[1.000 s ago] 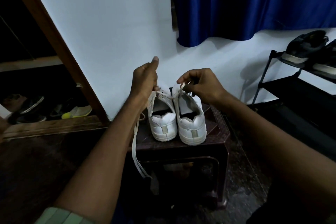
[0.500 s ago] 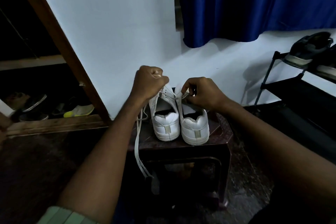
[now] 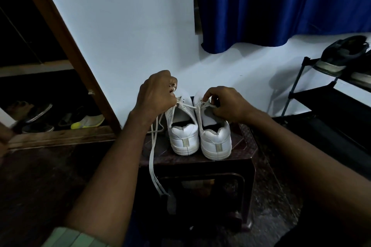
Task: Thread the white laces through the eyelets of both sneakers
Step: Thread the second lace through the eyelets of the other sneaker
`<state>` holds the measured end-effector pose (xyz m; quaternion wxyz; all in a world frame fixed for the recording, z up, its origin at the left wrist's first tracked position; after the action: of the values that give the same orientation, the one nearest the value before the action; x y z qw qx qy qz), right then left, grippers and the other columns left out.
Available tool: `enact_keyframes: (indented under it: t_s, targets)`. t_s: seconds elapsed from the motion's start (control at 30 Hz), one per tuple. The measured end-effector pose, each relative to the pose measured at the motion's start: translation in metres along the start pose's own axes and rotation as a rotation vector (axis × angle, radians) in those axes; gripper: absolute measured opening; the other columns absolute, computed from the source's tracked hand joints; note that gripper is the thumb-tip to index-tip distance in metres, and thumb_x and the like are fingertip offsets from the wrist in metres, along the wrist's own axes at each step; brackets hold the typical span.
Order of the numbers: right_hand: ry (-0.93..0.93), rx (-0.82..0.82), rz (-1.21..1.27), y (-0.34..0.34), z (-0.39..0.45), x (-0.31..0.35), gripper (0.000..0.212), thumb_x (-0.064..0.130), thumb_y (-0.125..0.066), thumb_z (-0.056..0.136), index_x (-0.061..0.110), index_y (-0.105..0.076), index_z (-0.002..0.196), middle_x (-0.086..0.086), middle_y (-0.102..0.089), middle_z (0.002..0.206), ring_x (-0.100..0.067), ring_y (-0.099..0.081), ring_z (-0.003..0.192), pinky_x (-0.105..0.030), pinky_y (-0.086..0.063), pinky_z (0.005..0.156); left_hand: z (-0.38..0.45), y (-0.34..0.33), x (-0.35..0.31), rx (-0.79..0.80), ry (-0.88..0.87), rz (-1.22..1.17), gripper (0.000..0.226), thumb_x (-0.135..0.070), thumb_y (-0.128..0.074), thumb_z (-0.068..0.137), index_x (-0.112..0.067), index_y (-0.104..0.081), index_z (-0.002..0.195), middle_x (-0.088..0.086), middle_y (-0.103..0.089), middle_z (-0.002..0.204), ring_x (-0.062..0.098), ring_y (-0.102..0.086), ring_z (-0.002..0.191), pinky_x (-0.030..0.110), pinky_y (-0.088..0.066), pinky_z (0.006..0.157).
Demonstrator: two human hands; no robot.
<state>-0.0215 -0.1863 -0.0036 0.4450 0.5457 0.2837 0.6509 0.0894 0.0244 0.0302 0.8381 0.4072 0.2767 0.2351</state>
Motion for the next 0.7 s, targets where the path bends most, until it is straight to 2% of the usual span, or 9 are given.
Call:
enact_keyframes:
  t_s: [0.1,0.2,0.27,0.37,0.43,0.5,0.57,0.63,0.7]
  targets:
    - [0.018,-0.012,0.004,0.001,0.000,-0.001,0.033,0.007,-0.073,0.074,0.022,-0.073,0.104,0.007,-0.062,0.083,-0.010,-0.055,0.072,-0.031,-0.047,0.070,0.003,0.000,-0.003,0.207,-0.001,-0.101,0.009,-0.013,-0.051,0.058,-0.021,-0.046,0.058,-0.003,-0.050,0.064,0.023,-0.050,0.061,0.028,-0.036,0.055]
    - [0.031,-0.014,0.011,0.003,0.000,-0.001,0.031,0.006,-0.075,0.074,0.020,-0.074,0.102,0.008,-0.061,0.081,-0.005,-0.054,0.070,-0.029,-0.043,0.067,-0.004,-0.009,0.001,0.546,0.060,-0.169,0.027,-0.009,-0.070,0.066,-0.034,-0.068,0.076,-0.009,-0.065,0.075,0.012,-0.059,0.067,0.029,-0.050,0.065]
    - [0.030,-0.014,0.022,0.004,0.001,-0.003,0.029,0.007,-0.076,0.075,0.020,-0.074,0.101,0.009,-0.061,0.081,-0.004,-0.054,0.070,-0.028,-0.044,0.067,-0.007,-0.014,0.000,0.475,0.046,-0.242,0.034,-0.018,-0.071,0.064,-0.036,-0.073,0.093,-0.011,-0.065,0.088,0.009,-0.061,0.078,0.033,-0.054,0.073]
    - [0.027,-0.017,0.053,0.004,0.001,-0.003,0.028,0.009,-0.078,0.076,0.020,-0.074,0.101,0.010,-0.062,0.083,-0.006,-0.057,0.071,-0.027,-0.047,0.069,-0.001,-0.021,-0.012,0.282,-0.033,-0.181,0.033,-0.030,-0.062,0.072,-0.039,-0.077,0.100,-0.013,-0.061,0.103,0.015,-0.057,0.101,0.035,-0.045,0.090]
    - [0.028,-0.021,0.075,0.004,0.002,-0.003,0.028,0.010,-0.078,0.075,0.019,-0.074,0.102,0.012,-0.062,0.083,-0.008,-0.059,0.072,-0.027,-0.047,0.070,-0.001,-0.029,-0.020,0.335,-0.059,-0.031,0.028,-0.030,-0.064,0.087,-0.038,-0.076,0.110,-0.010,-0.061,0.120,0.019,-0.052,0.119,0.041,-0.035,0.103]
    - [0.021,-0.016,0.091,0.004,0.003,-0.005,0.029,0.008,-0.076,0.075,0.018,-0.075,0.102,0.014,-0.062,0.083,-0.009,-0.061,0.073,-0.025,-0.046,0.070,-0.006,-0.040,-0.026,0.431,-0.090,0.091,0.027,-0.029,-0.062,0.095,-0.034,-0.075,0.118,-0.007,-0.058,0.133,0.020,-0.046,0.129,0.043,-0.028,0.106]
    - [0.012,-0.001,0.116,0.005,0.002,-0.005,0.028,0.009,-0.075,0.076,0.019,-0.075,0.102,0.014,-0.063,0.084,-0.009,-0.062,0.075,-0.023,-0.046,0.071,-0.009,-0.047,-0.028,0.446,-0.105,0.122,0.026,-0.028,-0.058,0.098,-0.027,-0.075,0.116,-0.006,-0.059,0.134,0.022,-0.047,0.129,0.043,-0.027,0.105]
    - [-0.011,0.011,0.163,0.005,0.003,-0.005,0.024,0.012,-0.073,0.079,0.021,-0.076,0.101,0.011,-0.066,0.089,-0.008,-0.064,0.079,-0.024,-0.048,0.074,-0.006,-0.046,-0.028,0.396,-0.080,0.104,0.026,-0.032,-0.054,0.099,-0.022,-0.077,0.103,-0.004,-0.063,0.126,0.022,-0.052,0.122,0.044,-0.030,0.103]
    - [-0.059,0.007,0.238,0.004,0.005,-0.003,0.017,0.015,-0.071,0.085,0.023,-0.077,0.099,0.006,-0.069,0.099,-0.011,-0.066,0.087,-0.027,-0.052,0.081,0.000,-0.039,-0.027,0.348,0.021,-0.071,0.035,-0.037,-0.049,0.096,-0.014,-0.076,0.091,0.001,-0.068,0.115,0.024,-0.059,0.113,0.043,-0.035,0.101]
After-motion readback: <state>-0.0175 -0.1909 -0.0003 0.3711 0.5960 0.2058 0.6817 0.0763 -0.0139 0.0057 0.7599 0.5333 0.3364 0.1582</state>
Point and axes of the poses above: each hand's wrist, its own z-axis towards the middle knuckle, its own y-axis out of the back of the hand, x = y × z, the point moved 1 cm from there along z, towards the middle knuckle
